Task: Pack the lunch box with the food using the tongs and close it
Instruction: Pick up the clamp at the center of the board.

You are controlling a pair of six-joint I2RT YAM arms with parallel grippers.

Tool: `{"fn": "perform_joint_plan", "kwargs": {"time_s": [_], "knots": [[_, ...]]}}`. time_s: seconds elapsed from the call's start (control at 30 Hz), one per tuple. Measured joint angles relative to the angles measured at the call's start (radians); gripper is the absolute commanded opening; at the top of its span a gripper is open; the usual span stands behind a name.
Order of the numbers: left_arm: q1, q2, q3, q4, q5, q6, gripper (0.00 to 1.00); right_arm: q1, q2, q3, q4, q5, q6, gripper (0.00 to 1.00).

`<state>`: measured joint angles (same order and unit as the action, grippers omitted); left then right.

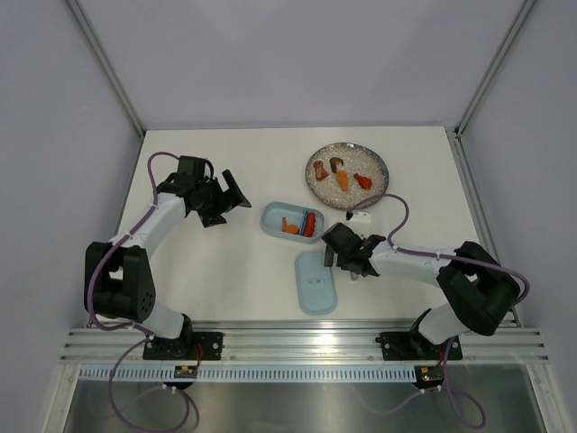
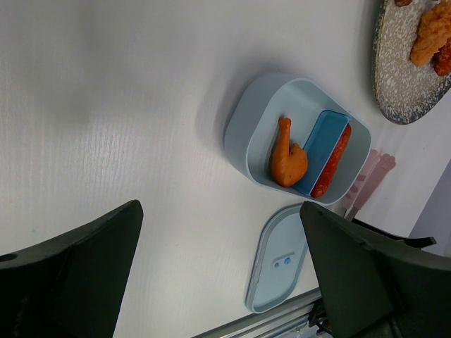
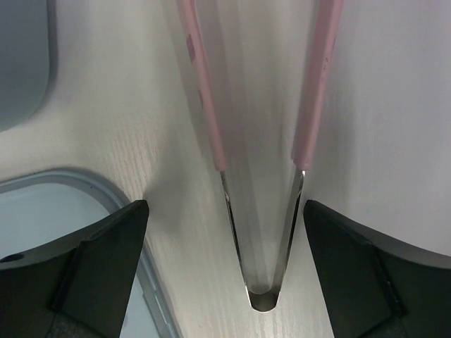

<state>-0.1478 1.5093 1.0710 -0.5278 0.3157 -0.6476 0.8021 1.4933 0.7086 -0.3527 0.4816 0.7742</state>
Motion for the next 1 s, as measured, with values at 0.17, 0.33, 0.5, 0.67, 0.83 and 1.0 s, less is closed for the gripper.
{"fn": "perform_joint_plan", "kwargs": {"time_s": [0.17,0.33,0.5,0.67,0.83,1.0], "knots": [[0.0,0.0,0.0,0.0,0.0,0.0,0.99,0.0,0.015,0.006,0.019,0.016,0.0,0.98],[0.0,0.0,0.0,0.0,0.001,0.0,0.99,0.0,0.013,0.003,0.021,0.027,0.011,0.91],[0.0,0.0,0.0,0.005,0.003,0.0,0.99,0.0,-0.015,-0.028,0.028,0.042,0.034,0.74],[0.0,0.0,0.0,0.006,0.007,0.0,0.99,0.0,-0.023,-0.04,0.027,0.058,0.043,0.65],[0.0,0.0,0.0,0.006,0.007,0.0,0.99,0.0,-0.024,-0.041,0.031,0.058,0.043,0.6],[0.0,0.0,0.0,0.006,0.007,0.0,0.99,0.0,-0.026,-0.045,0.042,0.056,0.046,0.53]]}}
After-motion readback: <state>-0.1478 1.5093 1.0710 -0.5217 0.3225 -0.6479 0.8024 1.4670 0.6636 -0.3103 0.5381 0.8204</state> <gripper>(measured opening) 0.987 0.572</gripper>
